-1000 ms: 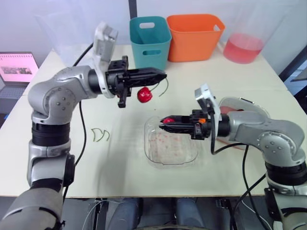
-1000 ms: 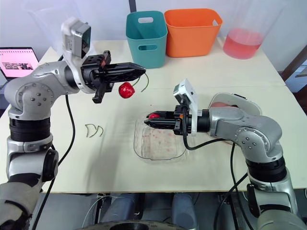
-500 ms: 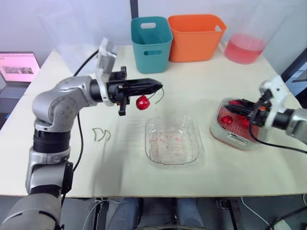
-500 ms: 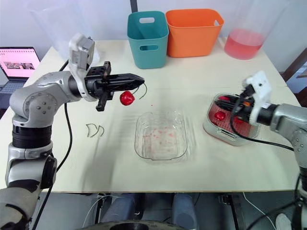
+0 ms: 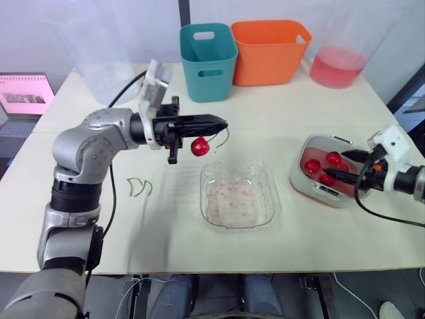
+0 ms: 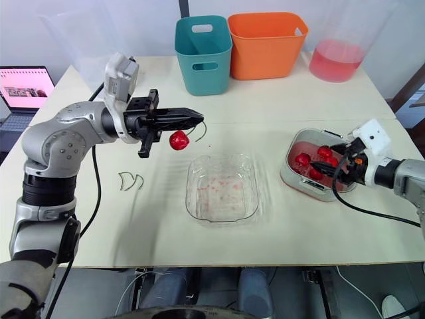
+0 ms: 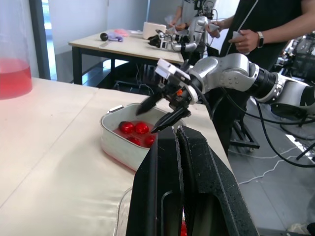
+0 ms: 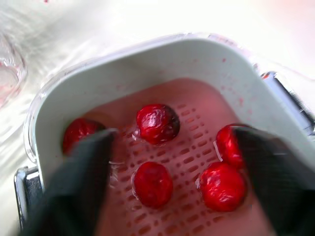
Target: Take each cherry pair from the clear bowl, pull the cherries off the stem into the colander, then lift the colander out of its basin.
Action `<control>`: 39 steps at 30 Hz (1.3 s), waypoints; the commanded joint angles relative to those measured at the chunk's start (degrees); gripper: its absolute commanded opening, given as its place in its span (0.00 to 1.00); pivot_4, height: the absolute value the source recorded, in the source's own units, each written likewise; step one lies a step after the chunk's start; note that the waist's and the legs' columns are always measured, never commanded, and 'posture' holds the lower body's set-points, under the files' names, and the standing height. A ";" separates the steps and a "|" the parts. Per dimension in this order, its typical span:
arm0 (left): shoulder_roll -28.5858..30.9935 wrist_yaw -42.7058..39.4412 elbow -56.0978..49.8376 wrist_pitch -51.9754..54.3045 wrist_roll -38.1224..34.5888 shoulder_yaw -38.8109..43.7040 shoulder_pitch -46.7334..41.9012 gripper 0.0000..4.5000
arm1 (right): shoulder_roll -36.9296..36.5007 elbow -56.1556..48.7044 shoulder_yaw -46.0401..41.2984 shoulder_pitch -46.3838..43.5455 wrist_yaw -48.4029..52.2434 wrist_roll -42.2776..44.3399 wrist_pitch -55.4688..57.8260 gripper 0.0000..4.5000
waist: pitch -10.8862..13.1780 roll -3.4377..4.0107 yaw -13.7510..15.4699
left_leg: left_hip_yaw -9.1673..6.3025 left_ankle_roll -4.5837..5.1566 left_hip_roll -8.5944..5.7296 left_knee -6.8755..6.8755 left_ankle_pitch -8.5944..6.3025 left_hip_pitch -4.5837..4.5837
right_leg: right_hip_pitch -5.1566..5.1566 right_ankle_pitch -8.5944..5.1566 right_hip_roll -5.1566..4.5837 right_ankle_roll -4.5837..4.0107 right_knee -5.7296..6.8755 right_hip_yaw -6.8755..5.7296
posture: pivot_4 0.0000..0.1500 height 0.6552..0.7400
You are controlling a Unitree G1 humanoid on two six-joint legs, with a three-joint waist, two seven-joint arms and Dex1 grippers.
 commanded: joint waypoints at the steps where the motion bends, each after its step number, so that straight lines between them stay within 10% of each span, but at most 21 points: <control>1: 0.01 0.07 -0.18 -0.79 -0.29 1.18 -0.57 0.00 | -1.75 -1.27 -3.29 -2.68 0.96 1.82 1.78 0.95 | 0.00 0.00 -0.02 | 0.00 0.00 0.00 0.00 0.00 0.00 | 0.00 0.00 0.00 0.00 0.00 0.00 | 1.00 1.00; 11: -1.91 3.78 -1.58 3.65 -6.47 4.74 -3.19 0.00 | 22.92 -19.61 2.59 -17.77 -13.83 35.77 23.30 0.98 | 0.01 -0.05 -0.08 | -0.20 -0.03 0.12 0.01 0.02 -0.01 | 0.02 0.02 0.12 -0.03 -0.04 -0.02 | 1.00 1.00; 21: -1.94 6.62 -3.54 5.12 -8.52 5.54 -3.15 0.00 | 42.38 -19.79 10.56 -22.57 -28.02 40.37 20.82 0.98 | 0.00 -0.02 -0.27 | -0.24 -0.09 -0.03 0.01 0.05 -0.03 | -0.04 0.02 0.02 -0.03 0.01 0.00 | 1.00 1.00; 33: -2.27 6.40 -2.89 3.89 -7.40 4.52 -2.93 0.00 | 47.54 -17.64 14.31 -24.62 -30.57 39.28 18.17 0.98 | -0.01 -0.01 -0.41 | -0.23 -0.09 0.01 -0.02 0.05 -0.03 | -0.15 0.02 0.09 -0.03 0.12 0.03 | 1.00 1.00; 39: -2.25 6.23 -2.71 3.76 -7.18 4.46 -2.85 0.00 | 47.17 -18.06 14.97 -24.25 -30.37 39.11 17.33 0.46 | -0.01 -0.01 -0.42 | -0.23 -0.09 0.01 -0.02 0.05 -0.03 | -0.16 0.02 0.10 -0.03 0.12 0.04 | 1.00 1.00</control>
